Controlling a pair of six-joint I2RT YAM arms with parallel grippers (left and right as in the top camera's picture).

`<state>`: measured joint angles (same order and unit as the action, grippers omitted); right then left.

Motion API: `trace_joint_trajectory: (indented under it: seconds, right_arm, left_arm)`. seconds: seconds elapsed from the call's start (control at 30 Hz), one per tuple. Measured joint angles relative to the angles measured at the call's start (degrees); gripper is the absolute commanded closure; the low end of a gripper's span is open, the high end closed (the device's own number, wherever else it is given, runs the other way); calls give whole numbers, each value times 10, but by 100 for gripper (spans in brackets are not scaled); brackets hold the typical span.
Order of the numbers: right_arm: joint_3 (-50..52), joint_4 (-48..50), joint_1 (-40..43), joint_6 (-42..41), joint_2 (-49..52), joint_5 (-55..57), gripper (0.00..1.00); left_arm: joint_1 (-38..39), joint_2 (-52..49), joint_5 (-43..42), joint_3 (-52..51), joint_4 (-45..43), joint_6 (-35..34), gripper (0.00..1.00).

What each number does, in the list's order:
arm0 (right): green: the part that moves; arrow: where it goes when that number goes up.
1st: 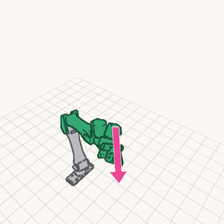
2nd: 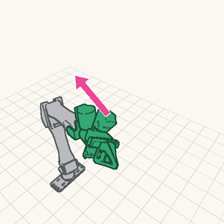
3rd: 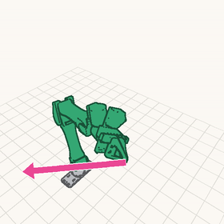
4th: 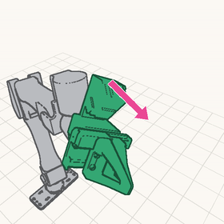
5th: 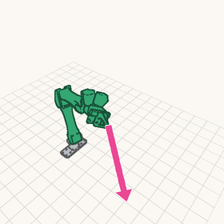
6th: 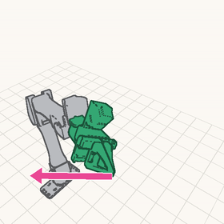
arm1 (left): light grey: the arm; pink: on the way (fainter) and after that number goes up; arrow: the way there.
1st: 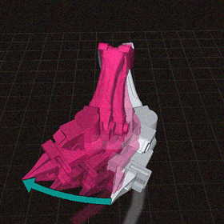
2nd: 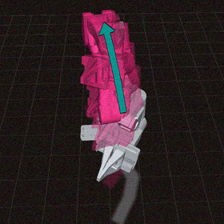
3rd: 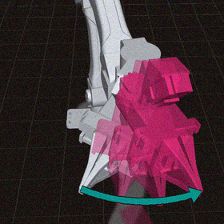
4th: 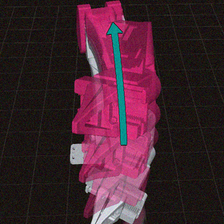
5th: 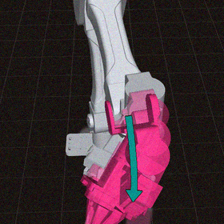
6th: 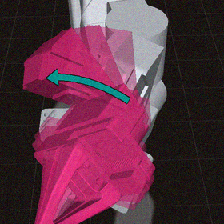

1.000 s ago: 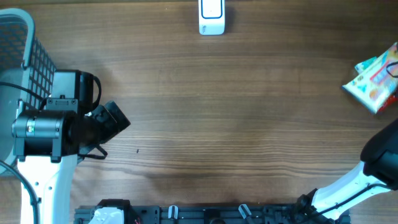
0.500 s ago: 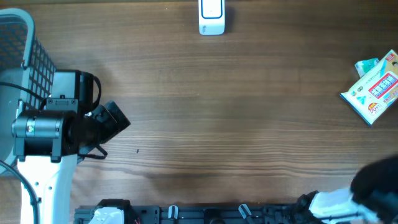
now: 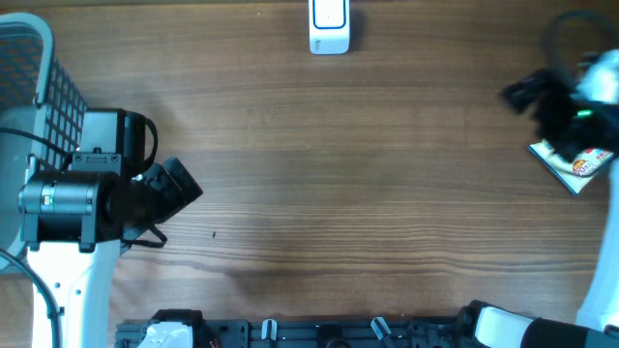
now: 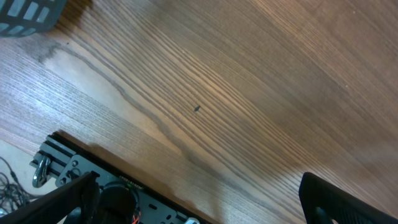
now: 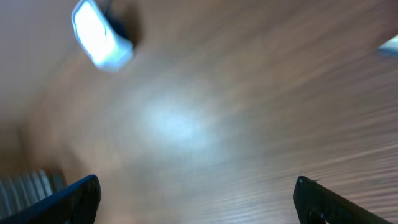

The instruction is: Scan the item barcode

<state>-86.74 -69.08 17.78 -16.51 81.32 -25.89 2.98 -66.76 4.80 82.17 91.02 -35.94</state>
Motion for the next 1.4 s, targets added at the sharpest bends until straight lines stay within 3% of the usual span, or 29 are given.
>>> trace_joint_trajectory:
  seconds: [0.33,0.67,0.8,1.4]
  right_arm:
    - [159,61,-249,42,-27,2,0]
    - [231,96,-465,-18,-230,111,0]
    - [234,96,-483,-43,-254,141,0]
    - [236,85,-483,-57,-192,159,0]
  left_arm:
    - [0,0,0,0,0,0,0]
    - [0,0,0,0,0,0,0]
    - [0,0,0,0,0,0,0]
    - [0,0,0,0,0,0,0]
